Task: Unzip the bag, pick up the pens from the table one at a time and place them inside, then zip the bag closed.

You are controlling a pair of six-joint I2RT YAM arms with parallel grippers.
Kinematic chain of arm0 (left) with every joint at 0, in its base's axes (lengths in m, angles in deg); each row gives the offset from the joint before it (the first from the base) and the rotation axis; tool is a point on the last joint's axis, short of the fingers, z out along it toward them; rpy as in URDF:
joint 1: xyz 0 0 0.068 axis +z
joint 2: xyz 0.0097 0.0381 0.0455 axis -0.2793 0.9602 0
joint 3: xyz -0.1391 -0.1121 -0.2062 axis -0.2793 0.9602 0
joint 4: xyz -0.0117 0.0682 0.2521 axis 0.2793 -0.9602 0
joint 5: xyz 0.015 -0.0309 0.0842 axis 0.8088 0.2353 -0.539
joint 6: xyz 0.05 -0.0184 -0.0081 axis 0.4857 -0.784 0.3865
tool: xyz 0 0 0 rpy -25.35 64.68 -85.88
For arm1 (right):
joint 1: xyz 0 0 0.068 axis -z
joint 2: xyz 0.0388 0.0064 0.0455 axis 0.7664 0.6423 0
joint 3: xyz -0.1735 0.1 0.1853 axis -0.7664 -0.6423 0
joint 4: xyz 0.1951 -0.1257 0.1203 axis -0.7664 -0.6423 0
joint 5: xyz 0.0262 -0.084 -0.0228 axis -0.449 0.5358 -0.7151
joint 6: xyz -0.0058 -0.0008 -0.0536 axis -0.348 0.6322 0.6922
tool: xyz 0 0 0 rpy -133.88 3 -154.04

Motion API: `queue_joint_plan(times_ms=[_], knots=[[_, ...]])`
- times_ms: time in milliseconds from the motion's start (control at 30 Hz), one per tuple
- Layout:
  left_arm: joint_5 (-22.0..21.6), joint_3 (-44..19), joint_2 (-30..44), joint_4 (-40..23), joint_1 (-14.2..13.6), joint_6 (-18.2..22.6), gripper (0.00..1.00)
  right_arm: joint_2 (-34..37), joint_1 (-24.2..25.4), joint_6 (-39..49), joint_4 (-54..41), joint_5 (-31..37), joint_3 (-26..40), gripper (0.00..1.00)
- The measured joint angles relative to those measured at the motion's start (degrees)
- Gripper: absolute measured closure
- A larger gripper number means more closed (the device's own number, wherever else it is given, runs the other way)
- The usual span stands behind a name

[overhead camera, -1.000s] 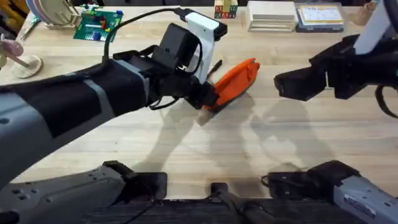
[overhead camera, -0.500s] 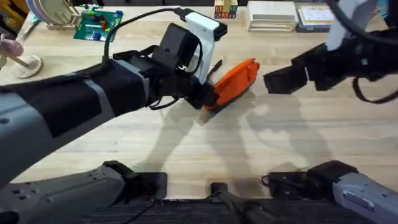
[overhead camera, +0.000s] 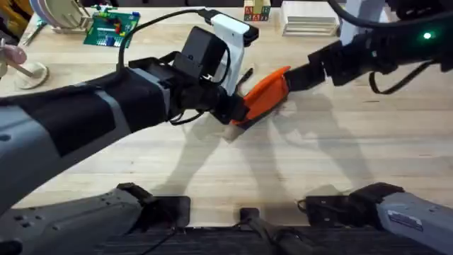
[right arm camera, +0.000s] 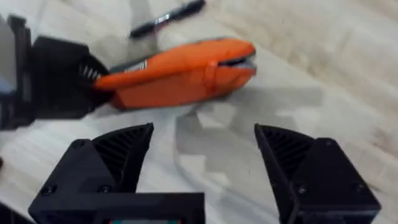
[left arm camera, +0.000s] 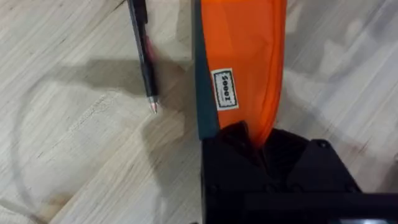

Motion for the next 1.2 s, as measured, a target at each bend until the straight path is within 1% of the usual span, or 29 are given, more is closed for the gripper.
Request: queue_joint_plan(times_ms=[133, 367, 533, 667, 900, 1067, 1133, 1200], knots=[[0.0, 0.0, 0.0, 0.0, 0.0, 0.0, 0.958, 0.0, 0.0, -0.1, 4.1, 0.0, -2.2, 0.003], [0.0, 0.0, 0.0, 0.0, 0.0, 0.0, 0.958, 0.0, 0.0, -0.3, 10.2, 0.0, -8.9, 0.003], [0.0, 0.0, 0.0, 0.0, 0.0, 0.0, 0.958, 0.0, 0.0, -1.0, 14.5, 0.0, -11.5, 0.003], [0.0, 0.0, 0.0, 0.0, 0.0, 0.0, 0.958, 1.3, 0.0, -1.4, 16.4, 0.0, -11.8, 0.004], [0.0, 0.0, 0.0, 0.0, 0.0, 0.0, 0.958, 6.6, 0.0, -1.6, 18.2, 0.0, -12.1, 0.005], [0.0, 0.0, 0.0, 0.0, 0.0, 0.0, 0.958, 8.8, 0.0, -1.6, 19.0, 0.0, -12.2, 0.007], [0.0, 0.0, 0.0, 0.0, 0.0, 0.0, 0.958, 9.4, 0.0, -1.6, 19.3, 0.0, -12.2, 0.028], [0.0, 0.0, 0.0, 0.0, 0.0, 0.0, 0.958, 9.9, 0.0, -1.7, 20.0, 0.0, -12.2, 0.071]])
